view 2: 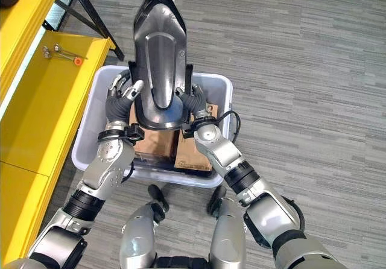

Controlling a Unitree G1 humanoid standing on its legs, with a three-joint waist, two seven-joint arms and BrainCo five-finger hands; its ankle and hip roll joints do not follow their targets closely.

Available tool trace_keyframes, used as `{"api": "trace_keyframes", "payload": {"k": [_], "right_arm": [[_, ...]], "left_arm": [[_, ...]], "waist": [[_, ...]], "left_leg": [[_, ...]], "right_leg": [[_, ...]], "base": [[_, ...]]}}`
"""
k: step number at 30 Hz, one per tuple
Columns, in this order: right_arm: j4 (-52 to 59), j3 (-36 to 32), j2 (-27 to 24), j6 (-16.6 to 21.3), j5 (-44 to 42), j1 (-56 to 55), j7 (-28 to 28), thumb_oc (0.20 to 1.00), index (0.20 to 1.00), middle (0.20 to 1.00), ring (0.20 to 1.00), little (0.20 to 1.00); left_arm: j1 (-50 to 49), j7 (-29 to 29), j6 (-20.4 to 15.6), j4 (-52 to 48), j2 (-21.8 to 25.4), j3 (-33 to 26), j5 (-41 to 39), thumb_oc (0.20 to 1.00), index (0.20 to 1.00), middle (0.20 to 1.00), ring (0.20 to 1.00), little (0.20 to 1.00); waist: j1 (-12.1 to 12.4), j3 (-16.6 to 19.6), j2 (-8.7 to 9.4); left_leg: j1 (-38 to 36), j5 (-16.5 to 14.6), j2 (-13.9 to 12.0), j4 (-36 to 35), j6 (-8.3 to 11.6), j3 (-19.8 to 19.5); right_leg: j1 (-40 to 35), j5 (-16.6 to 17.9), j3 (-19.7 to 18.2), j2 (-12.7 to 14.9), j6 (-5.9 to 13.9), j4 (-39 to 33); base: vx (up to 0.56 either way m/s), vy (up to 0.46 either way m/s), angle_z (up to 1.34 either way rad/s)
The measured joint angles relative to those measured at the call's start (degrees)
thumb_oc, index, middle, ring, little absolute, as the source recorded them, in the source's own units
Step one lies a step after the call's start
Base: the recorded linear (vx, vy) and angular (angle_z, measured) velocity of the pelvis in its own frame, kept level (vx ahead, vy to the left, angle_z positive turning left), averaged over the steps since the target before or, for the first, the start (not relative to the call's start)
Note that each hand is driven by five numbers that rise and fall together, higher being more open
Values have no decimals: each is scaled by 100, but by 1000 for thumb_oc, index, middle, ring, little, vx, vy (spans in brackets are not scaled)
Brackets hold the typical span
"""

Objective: Move parts from the plastic box to the shelf.

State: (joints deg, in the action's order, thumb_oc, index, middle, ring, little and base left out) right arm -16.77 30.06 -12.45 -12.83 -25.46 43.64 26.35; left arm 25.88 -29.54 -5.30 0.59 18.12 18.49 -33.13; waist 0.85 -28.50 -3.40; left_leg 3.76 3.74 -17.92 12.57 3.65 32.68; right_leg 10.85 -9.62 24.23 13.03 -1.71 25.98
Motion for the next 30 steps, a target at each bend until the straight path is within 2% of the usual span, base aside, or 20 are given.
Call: {"api": "trace_keyframes", "payload": {"k": [1,3,7,12,16,21,22,23,24,25,30], "right_arm": [[-3,-21,-8,-4,41,-32,35,200,200,200,200,200],[-11,-18,-17,-12,56,-42,50,200,200,200,200,200],[-30,-23,-20,-19,37,-316,89,200,200,200,200,200],[-209,-10,-21,-14,43,-414,95,200,200,200,200,200],[-248,-15,-23,-3,237,-436,103,200,200,200,200,200],[-247,-5,-57,4,908,-451,108,200,200,200,200,200],[-247,10,-75,4,946,-455,105,200,200,200,200,200],[-247,50,-123,4,975,-473,105,200,200,200,200,200],[-247,82,-152,4,992,-487,108,200,200,200,200,200],[-247,91,-170,4,994,-518,114,200,200,200,200,200],[-195,104,-181,180,1002,-730,128,200,200,200,200,200]], "left_arm": [[1,80,31,-1,-16,85,2,1000,1000,1000,1000,1000],[-9,79,124,-50,-57,90,-1,1000,1000,1000,1000,1000],[-162,136,302,-60,-131,168,-40,1000,1000,1000,1000,1000],[-291,306,427,-59,-162,188,-188,1000,1000,1000,1000,1000],[-301,341,508,-59,-150,220,-229,1000,1000,1000,1000,1000],[-388,350,558,-59,-144,227,-576,1000,1000,1000,1000,1000],[-420,374,558,-59,-146,228,-596,937,937,937,937,937],[-460,420,559,-59,-150,231,-627,652,652,652,652,652],[-502,448,567,-59,-152,231,-640,231,231,231,231,231],[-532,452,571,-59,-151,219,-701,200,200,200,200,200],[-672,452,636,-59,-134,39,-874,200,200,200,200,200]], "waist": [[-4,210,-78],[-3,267,-103],[10,685,-84],[-11,1026,-12],[-10,1155,41],[-5,1295,105],[-3,1322,109],[-2,1354,110],[-1,1370,102],[-2,1377,100],[-39,1412,81]], "left_leg": [[-1,18,30,-75,40,-11],[-80,23,31,-104,48,-9],[-208,28,29,-199,54,-11],[-326,29,50,-257,55,-10],[-336,28,85,-304,55,-12],[-371,8,130,-362,81,-5],[-371,4,133,-365,87,-4],[-372,2,138,-371,88,-3],[-377,2,139,-377,88,-4],[-385,2,143,-378,88,-4],[-524,2,166,-446,87,14]], "right_leg": [[42,-13,-35,-10,10,4],[11,-33,-44,-38,10,4],[-64,-54,-121,-94,24,-49],[-154,-68,-155,-111,51,-107],[-154,-53,-169,-103,111,-148],[-157,-17,-188,-90,148,-226],[-159,-4,-182,-92,159,-241],[-168,18,-172,-94,178,-266],[-191,45,-171,-103,185,-308],[-210,62,-169,-107,184,-336],[-322,94,-169,-130,196,-419]], "base": [[89,-32,-5],[95,-35,-10],[62,-21,-9],[22,-2,-3],[0,0,0],[-2,-6,0],[-12,-35,0],[-5,-37,0],[2,-43,0],[6,-60,-1],[-13,-119,-4]]}}
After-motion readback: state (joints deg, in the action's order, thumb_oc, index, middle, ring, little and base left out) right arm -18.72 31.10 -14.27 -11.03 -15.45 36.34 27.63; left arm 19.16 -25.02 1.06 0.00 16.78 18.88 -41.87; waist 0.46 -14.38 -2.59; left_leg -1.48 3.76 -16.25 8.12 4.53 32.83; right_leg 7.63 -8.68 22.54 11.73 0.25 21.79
